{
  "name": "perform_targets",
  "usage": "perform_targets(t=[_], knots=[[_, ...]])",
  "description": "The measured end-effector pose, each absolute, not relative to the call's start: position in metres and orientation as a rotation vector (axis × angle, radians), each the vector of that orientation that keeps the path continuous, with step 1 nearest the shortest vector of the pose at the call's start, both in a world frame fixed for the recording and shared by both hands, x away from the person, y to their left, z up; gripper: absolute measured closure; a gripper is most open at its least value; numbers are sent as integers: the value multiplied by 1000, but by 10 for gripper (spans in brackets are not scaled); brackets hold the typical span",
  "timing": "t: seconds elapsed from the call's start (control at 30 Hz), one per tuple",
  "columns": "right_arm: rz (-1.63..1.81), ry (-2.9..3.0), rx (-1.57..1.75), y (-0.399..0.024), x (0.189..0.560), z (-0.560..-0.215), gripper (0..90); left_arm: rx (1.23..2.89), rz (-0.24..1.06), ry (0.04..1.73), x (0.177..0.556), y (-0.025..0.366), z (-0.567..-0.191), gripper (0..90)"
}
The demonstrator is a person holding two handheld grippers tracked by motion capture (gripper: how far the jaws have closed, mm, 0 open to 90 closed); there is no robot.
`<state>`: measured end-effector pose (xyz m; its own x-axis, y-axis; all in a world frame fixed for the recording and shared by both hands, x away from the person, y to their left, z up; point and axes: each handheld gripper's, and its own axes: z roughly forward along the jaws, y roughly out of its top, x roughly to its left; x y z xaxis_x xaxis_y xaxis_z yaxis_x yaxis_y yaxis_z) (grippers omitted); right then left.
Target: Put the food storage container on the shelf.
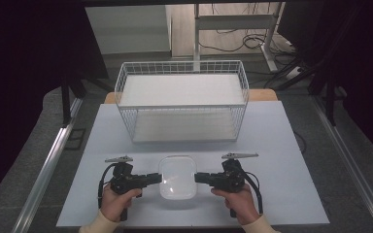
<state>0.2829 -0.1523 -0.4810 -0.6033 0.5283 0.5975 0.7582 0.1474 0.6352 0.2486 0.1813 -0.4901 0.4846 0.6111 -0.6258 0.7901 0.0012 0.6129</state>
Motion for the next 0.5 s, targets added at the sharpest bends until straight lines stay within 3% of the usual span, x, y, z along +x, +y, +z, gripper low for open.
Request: perform_targets(t=[0.5], knots=[[-1532, -2281, -1178, -149, 272, -454, 809, 1707, -110, 1126, 239, 185, -461, 789]])
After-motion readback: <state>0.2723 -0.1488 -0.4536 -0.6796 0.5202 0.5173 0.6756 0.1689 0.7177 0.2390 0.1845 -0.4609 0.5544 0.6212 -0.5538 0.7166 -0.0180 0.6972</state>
